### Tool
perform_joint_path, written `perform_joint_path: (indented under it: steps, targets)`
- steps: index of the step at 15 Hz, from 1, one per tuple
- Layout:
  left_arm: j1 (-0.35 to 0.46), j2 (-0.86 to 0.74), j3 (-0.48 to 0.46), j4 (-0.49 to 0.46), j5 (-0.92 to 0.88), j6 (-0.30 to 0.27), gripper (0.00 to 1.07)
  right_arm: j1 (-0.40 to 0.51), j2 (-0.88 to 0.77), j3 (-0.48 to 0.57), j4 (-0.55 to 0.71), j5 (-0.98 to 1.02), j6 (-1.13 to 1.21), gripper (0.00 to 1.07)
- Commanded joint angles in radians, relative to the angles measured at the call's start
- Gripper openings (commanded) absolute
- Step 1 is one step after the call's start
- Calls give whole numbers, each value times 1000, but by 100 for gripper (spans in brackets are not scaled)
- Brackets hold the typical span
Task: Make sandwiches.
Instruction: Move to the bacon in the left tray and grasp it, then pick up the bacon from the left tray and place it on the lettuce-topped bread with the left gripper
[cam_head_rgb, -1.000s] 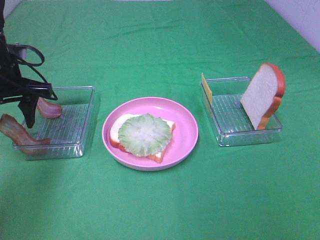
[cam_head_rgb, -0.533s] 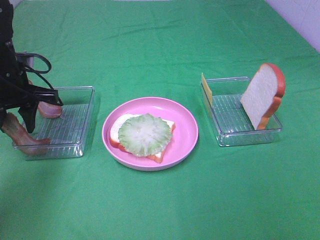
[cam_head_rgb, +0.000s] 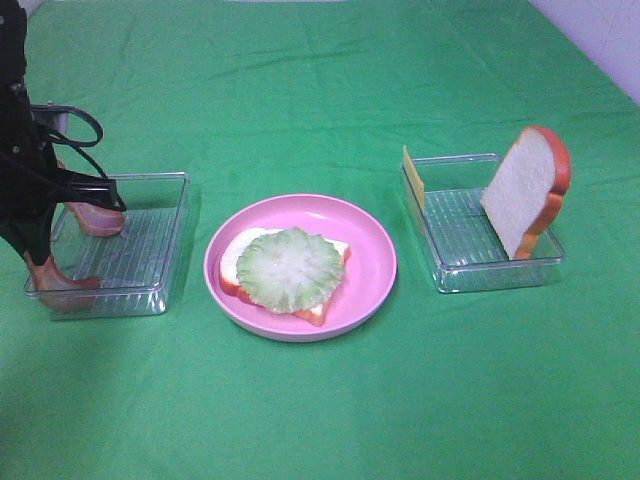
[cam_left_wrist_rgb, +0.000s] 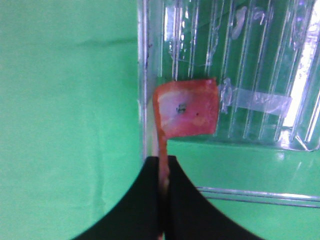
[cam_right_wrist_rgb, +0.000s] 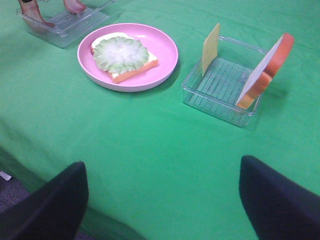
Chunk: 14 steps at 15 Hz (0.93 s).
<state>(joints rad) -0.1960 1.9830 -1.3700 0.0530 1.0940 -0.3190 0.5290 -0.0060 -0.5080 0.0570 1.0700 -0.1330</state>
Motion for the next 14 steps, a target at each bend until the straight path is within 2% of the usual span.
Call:
perform_joint_path:
  steps: [1, 4, 8, 9, 11, 13, 14]
  targets:
    - [0, 2, -7, -2, -8, 0, 0, 0, -11, 3, -7, -11, -2, 78]
    - [-2, -38, -57, -63, 4, 28, 0, 0, -11, 3, -7, -11, -2, 78]
    - [-2, -138, -125, -285, -44, 151, 0, 0, -11, 3, -7, -11, -2, 78]
    - [-2, -157, -127, -372, -77, 201, 0, 0, -11, 3, -7, -11, -2, 78]
    - [-3, -155, -127, -662, -125, 372, 0, 0, -11, 3, -7, -11, -2, 78]
    - [-14, -142, -127, -792, -145, 471, 0, 0, -11, 3, -7, -11, -1, 79]
    - [-41, -123, -127, -889, -161, 553, 0, 0, -11, 3, -7, -11, -1, 79]
